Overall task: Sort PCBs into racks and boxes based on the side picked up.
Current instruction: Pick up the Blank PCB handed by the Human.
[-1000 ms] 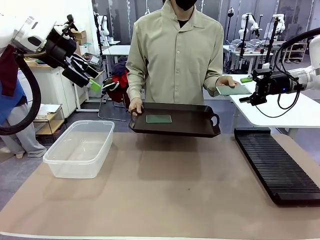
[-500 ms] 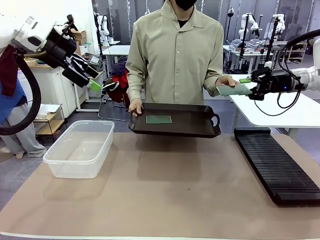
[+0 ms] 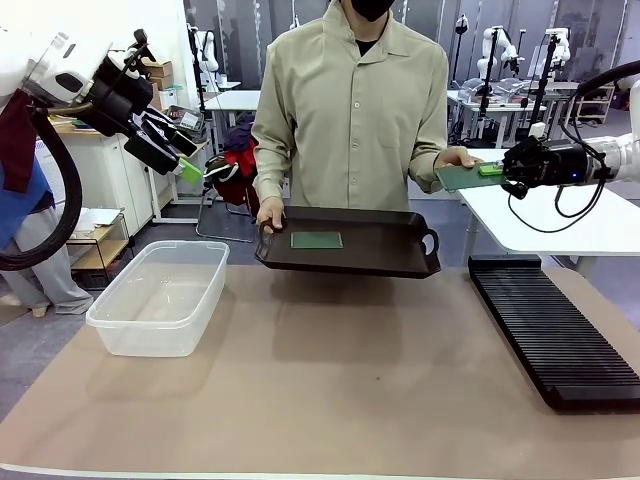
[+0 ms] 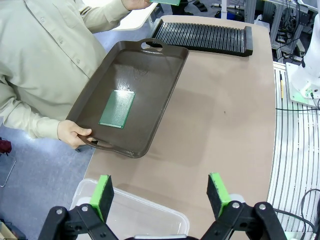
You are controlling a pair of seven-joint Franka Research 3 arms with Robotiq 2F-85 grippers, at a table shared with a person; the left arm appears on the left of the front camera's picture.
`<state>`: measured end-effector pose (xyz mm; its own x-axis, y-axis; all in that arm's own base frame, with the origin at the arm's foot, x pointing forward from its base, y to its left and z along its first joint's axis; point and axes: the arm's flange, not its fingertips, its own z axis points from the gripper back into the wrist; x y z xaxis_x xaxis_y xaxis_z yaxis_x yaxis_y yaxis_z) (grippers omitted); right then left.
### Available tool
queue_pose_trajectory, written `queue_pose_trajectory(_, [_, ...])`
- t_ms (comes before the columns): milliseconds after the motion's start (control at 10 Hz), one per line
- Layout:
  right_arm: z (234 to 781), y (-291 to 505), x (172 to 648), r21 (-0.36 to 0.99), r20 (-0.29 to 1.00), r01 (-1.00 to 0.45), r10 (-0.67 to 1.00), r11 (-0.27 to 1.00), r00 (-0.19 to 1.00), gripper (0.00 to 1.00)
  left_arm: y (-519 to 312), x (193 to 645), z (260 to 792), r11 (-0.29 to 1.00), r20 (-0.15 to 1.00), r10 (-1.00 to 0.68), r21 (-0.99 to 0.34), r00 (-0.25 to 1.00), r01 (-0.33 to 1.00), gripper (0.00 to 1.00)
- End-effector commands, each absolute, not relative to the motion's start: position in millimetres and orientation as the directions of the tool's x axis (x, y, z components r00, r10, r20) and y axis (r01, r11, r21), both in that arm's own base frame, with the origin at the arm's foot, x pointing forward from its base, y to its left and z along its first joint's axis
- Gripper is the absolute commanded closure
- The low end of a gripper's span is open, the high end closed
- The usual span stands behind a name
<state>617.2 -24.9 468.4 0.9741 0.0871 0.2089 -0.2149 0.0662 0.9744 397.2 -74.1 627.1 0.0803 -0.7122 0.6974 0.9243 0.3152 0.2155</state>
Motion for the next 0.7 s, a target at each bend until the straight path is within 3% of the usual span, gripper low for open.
queue_pose_trajectory(0, [474.0, -26.4, 625.0, 0.982, 0.182, -0.187, 0.100, 0.038, 0.978, 1.00, -73.5, 397.5, 625.1, 0.303, 0.707, -0.704, 0.213, 0.068, 0.929, 0.00])
queue_pose_trajectory(600, [485.5, -26.1, 618.0, 0.973, 0.211, -0.215, 0.058, 0.081, 0.976, 1.00, -73.5, 397.5, 625.1, 0.303, 0.707, -0.704, 0.213, 0.068, 0.929, 0.00])
